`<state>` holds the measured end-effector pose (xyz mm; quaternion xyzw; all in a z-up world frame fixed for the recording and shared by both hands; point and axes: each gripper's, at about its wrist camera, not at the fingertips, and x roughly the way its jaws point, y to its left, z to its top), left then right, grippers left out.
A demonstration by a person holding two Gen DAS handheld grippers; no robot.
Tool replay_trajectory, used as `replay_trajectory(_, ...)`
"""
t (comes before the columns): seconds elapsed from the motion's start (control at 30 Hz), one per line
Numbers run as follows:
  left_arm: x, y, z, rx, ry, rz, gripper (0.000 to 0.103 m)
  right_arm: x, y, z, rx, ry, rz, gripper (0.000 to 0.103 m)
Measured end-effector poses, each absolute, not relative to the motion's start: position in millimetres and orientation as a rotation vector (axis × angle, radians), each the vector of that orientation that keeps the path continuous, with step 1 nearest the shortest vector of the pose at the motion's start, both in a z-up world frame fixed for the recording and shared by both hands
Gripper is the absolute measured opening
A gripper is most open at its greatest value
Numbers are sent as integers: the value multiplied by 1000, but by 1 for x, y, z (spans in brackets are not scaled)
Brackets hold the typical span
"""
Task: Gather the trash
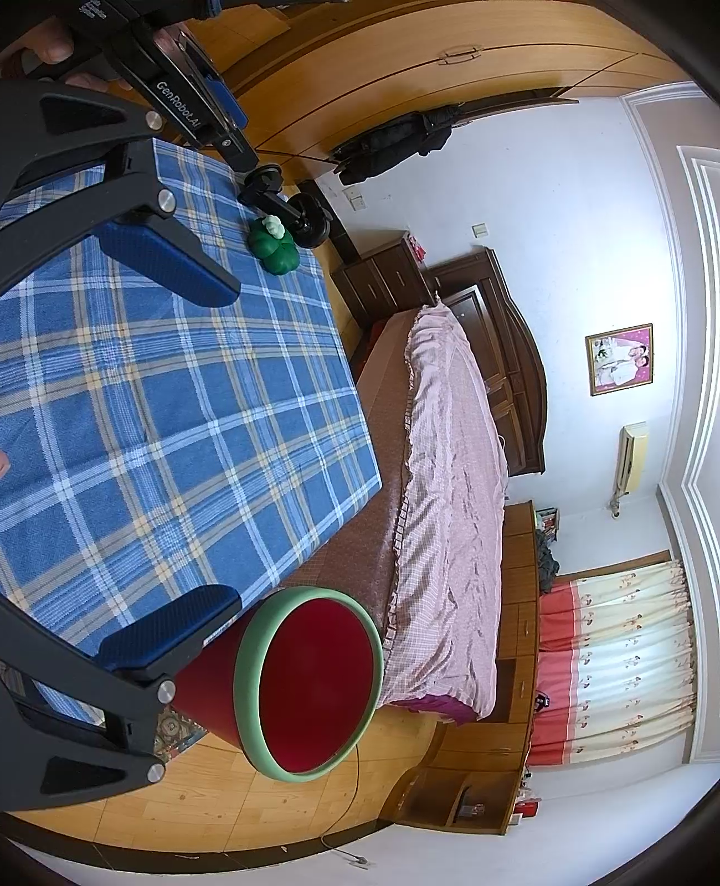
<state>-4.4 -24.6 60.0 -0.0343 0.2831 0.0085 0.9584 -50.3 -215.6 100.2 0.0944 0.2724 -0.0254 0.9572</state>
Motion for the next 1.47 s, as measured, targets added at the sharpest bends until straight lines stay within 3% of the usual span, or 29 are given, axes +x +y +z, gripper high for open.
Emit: replay_trajectory(1.47, -6, -25, 65, -65, 572, 4, 51, -52, -218, 99, 201, 553, -53, 102)
